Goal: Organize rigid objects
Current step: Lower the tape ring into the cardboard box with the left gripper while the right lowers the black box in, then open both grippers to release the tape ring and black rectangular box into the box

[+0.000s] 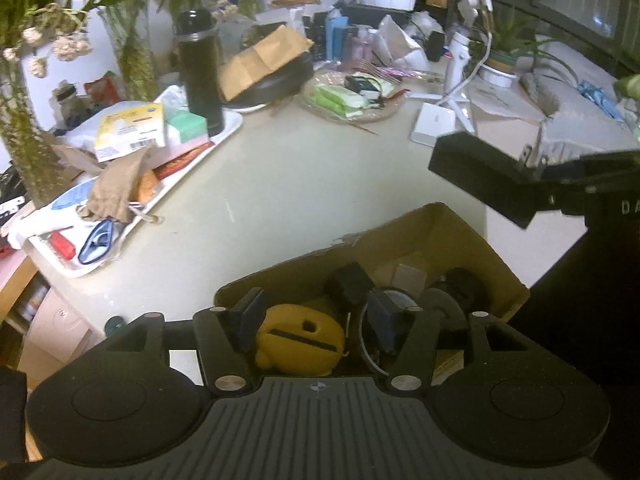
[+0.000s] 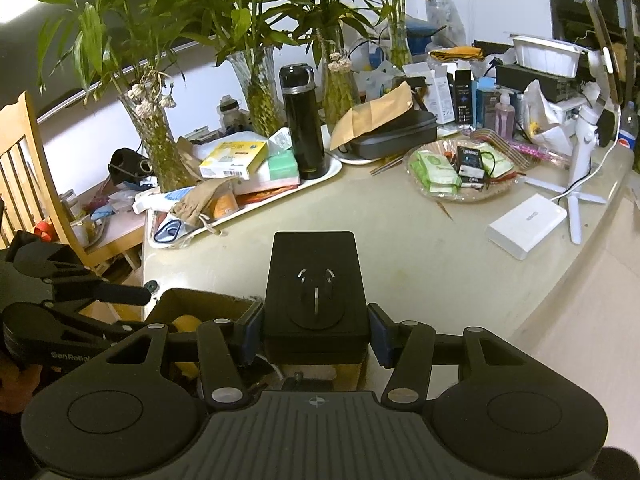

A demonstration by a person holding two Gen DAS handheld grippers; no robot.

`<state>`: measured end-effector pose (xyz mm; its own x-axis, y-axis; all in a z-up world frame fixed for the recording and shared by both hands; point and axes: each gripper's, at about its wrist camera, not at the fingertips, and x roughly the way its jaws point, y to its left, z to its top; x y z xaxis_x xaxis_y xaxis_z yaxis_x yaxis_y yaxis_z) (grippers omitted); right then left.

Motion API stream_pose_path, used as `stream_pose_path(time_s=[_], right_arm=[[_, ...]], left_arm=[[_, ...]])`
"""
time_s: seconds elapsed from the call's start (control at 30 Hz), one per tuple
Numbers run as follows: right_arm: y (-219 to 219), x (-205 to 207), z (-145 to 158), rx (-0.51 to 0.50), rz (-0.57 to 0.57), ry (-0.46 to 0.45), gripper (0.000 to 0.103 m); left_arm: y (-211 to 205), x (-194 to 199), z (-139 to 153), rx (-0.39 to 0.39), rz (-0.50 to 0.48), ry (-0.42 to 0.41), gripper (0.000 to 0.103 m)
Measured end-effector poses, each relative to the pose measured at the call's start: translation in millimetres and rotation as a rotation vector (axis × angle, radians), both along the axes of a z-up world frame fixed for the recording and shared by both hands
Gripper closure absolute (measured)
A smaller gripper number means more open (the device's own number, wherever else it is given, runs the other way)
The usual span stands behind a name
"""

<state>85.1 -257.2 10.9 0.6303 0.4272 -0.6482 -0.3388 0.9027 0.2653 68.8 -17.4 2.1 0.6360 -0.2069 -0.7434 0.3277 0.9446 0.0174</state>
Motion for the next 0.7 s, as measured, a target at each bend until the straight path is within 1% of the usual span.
stream_pose_path(time_s=[0.2,0.33,0.4,0.47,0.5,0.53,0.57,0.6,0.63,0.67,0.7], right_arm=[[13,-5,-2,0.012,0.027,0.013,0.047],[27,-4,-3,0.038,0.053,0.029,0.047],[36,-1,-6,0.055,0.066,0.05,0.046],[45,4,-13,0.061,0.091,0.098,0.045],[48,5,-15,0.058,0.098,0.107,0.039],[52,4,-16,0.047,0.106,0.106,0.029],[56,1,-16,0.026,0.116,0.097,0.024],[59,-1,-15,0.003,0.121,0.087,0.016],[61,-3,-14,-0.021,0.124,0.081,0.012],[62,-4,-13,-0.043,0.126,0.079,0.011],[63,-6,-13,-0.06,0.127,0.082,0.008]], left_arm=[[8,-10,8,-0.034,0.053,-0.02,0.048],[12,-15,11,-0.047,0.085,-0.032,0.048],[16,-18,13,-0.062,0.1,-0.035,0.048],[19,-19,14,-0.073,0.118,-0.037,0.048],[20,-20,15,-0.077,0.127,-0.041,0.048],[21,-21,16,-0.079,0.134,-0.043,0.048],[22,-22,16,-0.081,0.142,-0.045,0.048],[23,-24,17,-0.084,0.148,-0.048,0.047],[24,-25,17,-0.087,0.154,-0.05,0.044],[25,-26,18,-0.089,0.161,-0.053,0.034],[25,-27,19,-0.091,0.169,-0.061,0.03]])
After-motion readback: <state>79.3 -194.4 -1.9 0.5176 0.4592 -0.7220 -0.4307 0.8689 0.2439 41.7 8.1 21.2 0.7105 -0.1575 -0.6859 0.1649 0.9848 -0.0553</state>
